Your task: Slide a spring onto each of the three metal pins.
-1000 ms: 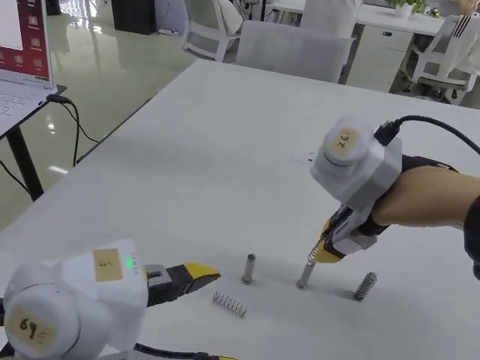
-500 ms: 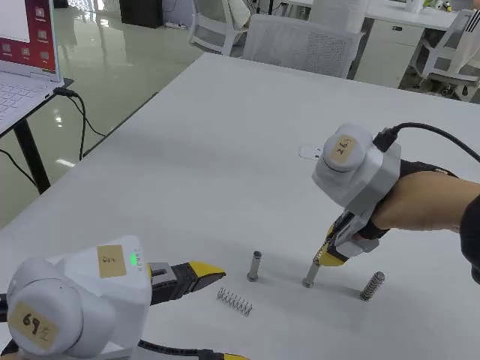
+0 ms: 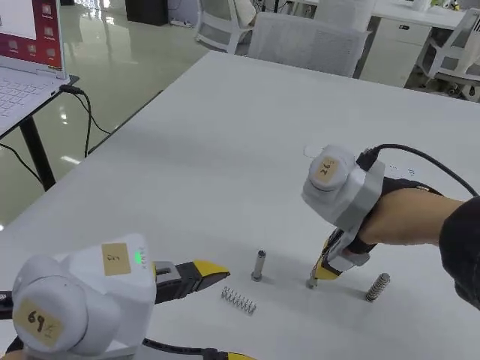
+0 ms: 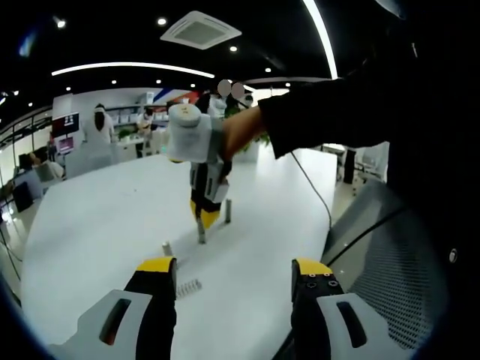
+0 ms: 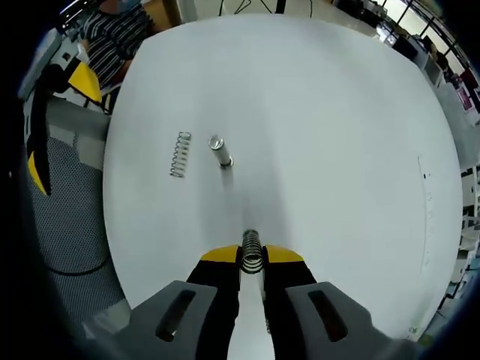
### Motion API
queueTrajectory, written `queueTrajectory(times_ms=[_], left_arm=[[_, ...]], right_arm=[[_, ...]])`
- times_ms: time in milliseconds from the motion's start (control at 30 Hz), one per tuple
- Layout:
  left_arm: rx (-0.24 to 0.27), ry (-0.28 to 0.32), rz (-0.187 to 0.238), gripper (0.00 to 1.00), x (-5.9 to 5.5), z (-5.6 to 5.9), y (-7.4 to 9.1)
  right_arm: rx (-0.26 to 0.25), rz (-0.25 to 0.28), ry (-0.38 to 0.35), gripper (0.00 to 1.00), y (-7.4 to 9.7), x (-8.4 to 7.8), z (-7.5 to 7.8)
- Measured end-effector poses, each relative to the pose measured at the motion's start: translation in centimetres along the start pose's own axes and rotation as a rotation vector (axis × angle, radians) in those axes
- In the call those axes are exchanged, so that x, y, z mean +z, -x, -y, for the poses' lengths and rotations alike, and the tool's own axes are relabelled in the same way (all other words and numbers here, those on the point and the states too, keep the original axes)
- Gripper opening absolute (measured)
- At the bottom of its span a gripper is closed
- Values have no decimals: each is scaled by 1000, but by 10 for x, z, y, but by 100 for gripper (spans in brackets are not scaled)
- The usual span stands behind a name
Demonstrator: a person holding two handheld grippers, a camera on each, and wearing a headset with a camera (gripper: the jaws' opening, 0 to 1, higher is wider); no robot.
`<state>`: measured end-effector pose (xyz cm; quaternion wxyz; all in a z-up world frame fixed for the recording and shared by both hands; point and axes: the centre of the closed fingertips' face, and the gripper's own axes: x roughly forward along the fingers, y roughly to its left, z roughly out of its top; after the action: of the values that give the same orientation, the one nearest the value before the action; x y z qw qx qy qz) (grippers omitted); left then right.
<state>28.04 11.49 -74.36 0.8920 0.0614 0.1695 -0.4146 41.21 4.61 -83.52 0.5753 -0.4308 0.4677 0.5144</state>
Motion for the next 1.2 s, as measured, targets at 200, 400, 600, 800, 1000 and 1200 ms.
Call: queueTrajectory(times_ms=[200, 400, 600, 800, 1000, 1200], left_arm=[[-2, 1, -3, 57, -1, 0, -1], [-1, 2, -5, 57, -2, 0, -1], [1, 3, -7, 57, -2, -1, 0], [1, 5, -10, 57, -3, -1, 0], [1, 5, -13, 57, -4, -1, -1], [4, 6, -15, 57, -4, -1, 0]], right_arm=[[6, -11, -6, 8, -9, -3, -2], [10, -25, -12, 9, -16, -6, -4], [13, -20, -13, 9, -17, -7, -5], [10, -9, -6, 13, -16, -7, -7], [1, 7, -2, 15, -10, -6, -8], [-13, 72, -3, 19, 4, 5, -9]])
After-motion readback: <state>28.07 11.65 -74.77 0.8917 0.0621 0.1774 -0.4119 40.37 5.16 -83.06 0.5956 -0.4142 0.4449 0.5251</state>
